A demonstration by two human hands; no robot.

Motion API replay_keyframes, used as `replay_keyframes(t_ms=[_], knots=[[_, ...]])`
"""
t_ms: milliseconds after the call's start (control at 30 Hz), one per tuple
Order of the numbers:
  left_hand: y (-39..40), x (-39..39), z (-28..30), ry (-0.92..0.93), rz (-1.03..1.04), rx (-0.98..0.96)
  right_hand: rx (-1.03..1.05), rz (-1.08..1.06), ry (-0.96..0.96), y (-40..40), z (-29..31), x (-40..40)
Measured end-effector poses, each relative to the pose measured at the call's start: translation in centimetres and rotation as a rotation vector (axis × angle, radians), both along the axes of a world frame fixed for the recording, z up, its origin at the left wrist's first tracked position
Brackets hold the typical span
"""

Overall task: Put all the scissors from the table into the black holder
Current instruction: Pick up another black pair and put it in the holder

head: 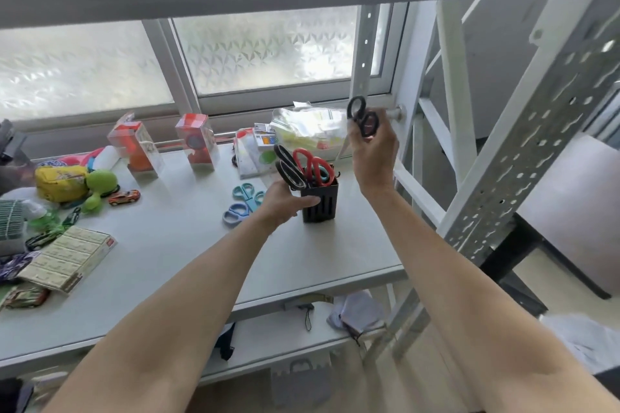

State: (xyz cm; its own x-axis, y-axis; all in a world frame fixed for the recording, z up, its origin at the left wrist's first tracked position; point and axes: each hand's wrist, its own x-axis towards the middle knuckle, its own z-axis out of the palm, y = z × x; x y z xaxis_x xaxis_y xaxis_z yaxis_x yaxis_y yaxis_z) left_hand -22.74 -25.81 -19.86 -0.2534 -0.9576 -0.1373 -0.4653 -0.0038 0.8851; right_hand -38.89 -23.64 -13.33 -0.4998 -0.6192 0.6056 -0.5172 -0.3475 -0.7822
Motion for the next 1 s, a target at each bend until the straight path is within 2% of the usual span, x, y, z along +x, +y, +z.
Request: replay_keyframes(t_ms=[300,500,700,867,1000], knots=[[0.1,-1.1,-0.1,0.013,0.1,-0.059,0.24,0.11,0.14,-1.5,-2.3,1.1],[0.2,-1.3,-0.4,0.012,0.155,-0.079,0.414,0.124,0.15,-0.8,-3.8,1.6],[-0.2,-1.3,-0.7,0.015,0.172,-0.068,0.682,0.177,0.153,-1.2,-3.0,1.1],[0.0,-1.3,-0.9,0.031,0.166,-0.077,0.73,0.266,0.031,-1.8,-2.5,0.3],[0.1,-1.3,-1.0,0.031,0.149,-0.089,0.648,0.224,-0.004,-1.1,-2.9,1.0]])
